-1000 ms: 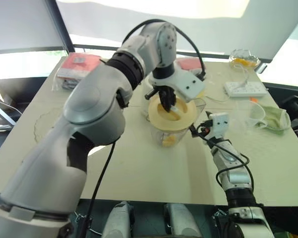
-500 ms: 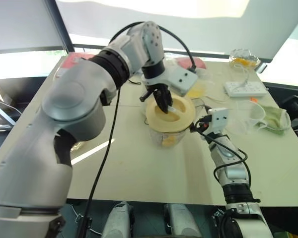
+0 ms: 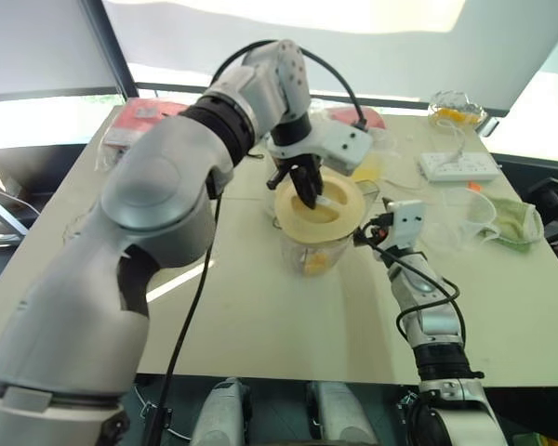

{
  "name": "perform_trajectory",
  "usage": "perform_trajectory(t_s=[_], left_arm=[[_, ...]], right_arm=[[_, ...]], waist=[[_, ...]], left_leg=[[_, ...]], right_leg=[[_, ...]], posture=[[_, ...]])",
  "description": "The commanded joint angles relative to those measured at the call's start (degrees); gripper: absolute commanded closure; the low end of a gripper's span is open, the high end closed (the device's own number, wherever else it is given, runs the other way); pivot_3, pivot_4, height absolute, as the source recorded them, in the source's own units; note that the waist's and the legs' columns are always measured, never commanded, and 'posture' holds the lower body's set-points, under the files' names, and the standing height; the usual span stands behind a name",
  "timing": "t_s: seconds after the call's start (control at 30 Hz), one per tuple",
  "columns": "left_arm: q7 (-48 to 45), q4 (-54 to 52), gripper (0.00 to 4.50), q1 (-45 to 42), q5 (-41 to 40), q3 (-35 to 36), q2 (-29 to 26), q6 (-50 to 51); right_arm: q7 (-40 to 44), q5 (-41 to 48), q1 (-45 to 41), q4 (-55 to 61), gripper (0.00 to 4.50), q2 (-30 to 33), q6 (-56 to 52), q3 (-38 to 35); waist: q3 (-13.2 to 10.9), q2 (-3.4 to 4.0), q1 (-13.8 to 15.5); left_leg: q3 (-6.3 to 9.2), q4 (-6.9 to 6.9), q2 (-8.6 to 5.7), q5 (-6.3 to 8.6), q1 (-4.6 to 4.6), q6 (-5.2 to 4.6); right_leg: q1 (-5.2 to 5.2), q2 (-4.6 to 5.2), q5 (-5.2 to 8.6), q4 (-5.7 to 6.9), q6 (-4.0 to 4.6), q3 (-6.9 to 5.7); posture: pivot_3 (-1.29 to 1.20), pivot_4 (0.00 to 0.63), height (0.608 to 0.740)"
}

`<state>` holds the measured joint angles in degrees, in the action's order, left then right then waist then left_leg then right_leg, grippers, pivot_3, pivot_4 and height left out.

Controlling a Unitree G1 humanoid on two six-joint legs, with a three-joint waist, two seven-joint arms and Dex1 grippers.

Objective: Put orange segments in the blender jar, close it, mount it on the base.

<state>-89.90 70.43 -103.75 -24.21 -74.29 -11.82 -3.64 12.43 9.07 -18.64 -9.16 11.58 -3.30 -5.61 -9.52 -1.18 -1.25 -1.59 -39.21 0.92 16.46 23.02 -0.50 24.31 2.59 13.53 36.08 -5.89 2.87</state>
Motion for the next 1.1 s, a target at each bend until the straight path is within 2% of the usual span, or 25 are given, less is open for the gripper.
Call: perform_trajectory(t_s=[0.03,0.33,0.67,0.87,1.1], left_arm=[[-2.6,1.0,4.26,3.0,7.6,2.6,2.1,4.6],[0.1,2.7,4.26,1.8,20.5,18.8,4.4,14.3],[-0.3,0.4,4.26,-0.9,28.3,32.2,3.1,19.3],[-2.4,0.0,4.26,-3.0,31.4,36.9,2.6,23.1],[-2.6,-3.1,4.26,-3.4,30.2,36.8,2.8,33.0]], right_arm=[[-1.0,-0.3,0.5,3.7,0.0,-0.6,-0.6,0.0],[-1.6,-0.6,0.4,3.3,0.0,-1.7,-0.6,0.6],[-0.6,-0.6,-0.7,1.8,0.0,-1.8,-0.2,0.6],[0.0,-0.7,-1.3,0.3,0.0,-1.8,0.1,0.6],[0.4,-0.8,-1.6,-0.6,0.0,-2.1,0.5,0.7]], waist=[[0.0,-0.01,0.0],[0.0,-0.01,0.0],[-0.2,0.06,0.1],[-0.3,0.14,0.0],[-0.3,0.15,0.0]], left_leg=[[0.01,0.0,0.0,0.0,0.0,0.0],[0.01,0.01,0.0,0.0,0.07,0.0],[-0.01,0.03,-0.01,0.0,0.39,0.0],[-0.03,0.09,-0.01,0.01,0.42,-0.01],[-0.03,0.1,-0.01,0.01,0.42,-0.02]], right_leg=[[0.0,0.0,0.0,0.0,0.0,0.0],[0.07,0.0,0.0,-0.01,0.0,-0.01],[0.39,0.01,-0.03,0.01,-0.1,-0.01],[0.45,0.01,-0.1,0.02,-0.37,-0.02],[0.46,0.02,-0.09,0.04,-0.41,-0.02]], posture=[[0.0,0.15,0.74],[0.0,0.15,0.74],[0.0,0.15,0.74],[0.0,0.15,0.74],[0.0,0.15,0.74]])
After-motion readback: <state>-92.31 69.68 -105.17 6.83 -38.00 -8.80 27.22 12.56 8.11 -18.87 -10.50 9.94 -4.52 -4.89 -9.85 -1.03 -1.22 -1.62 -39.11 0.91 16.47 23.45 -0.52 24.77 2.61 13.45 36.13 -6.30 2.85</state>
